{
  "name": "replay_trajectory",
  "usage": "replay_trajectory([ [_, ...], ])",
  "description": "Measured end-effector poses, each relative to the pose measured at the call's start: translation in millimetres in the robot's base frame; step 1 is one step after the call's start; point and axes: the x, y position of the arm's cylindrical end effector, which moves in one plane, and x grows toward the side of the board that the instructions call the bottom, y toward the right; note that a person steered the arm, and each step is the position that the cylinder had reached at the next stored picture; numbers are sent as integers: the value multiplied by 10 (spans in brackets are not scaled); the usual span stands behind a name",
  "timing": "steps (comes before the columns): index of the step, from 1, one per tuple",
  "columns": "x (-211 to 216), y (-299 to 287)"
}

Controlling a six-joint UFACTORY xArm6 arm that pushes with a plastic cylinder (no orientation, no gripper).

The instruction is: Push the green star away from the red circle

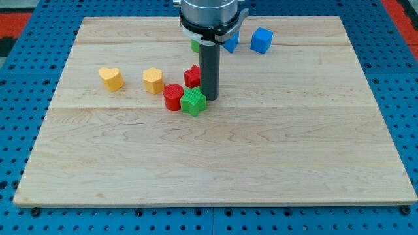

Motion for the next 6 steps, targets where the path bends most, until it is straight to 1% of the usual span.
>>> replay_trajectory([
  [1,197,-421],
  [2,758,-832],
  [4,605,-207],
  [5,341,-311],
  [6,492,-1098],
])
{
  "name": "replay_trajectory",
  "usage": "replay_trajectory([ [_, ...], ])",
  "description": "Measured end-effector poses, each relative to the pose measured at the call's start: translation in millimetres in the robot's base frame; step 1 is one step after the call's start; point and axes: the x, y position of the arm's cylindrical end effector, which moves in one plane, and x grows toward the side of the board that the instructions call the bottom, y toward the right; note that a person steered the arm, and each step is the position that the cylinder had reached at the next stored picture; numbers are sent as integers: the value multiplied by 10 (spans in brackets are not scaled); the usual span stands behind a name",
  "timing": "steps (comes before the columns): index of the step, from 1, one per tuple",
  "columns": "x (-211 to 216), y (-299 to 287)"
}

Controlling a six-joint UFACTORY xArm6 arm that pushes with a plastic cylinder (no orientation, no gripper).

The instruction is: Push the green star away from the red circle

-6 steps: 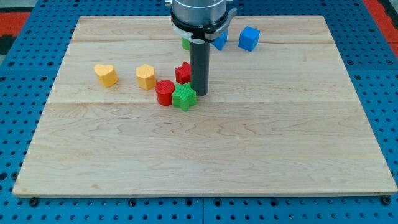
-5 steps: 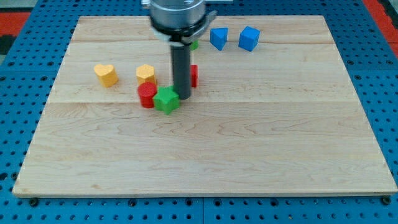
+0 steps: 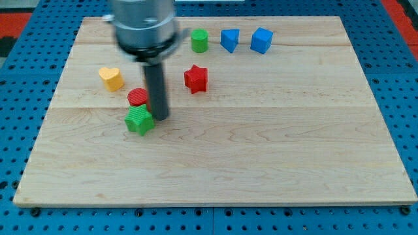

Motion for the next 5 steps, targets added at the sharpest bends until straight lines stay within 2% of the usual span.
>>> replay_trajectory([
  [1,359,-478],
  [2,715,-339],
  [3,1206,-801],
  [4,1033,-1746],
  [5,725,-1852],
])
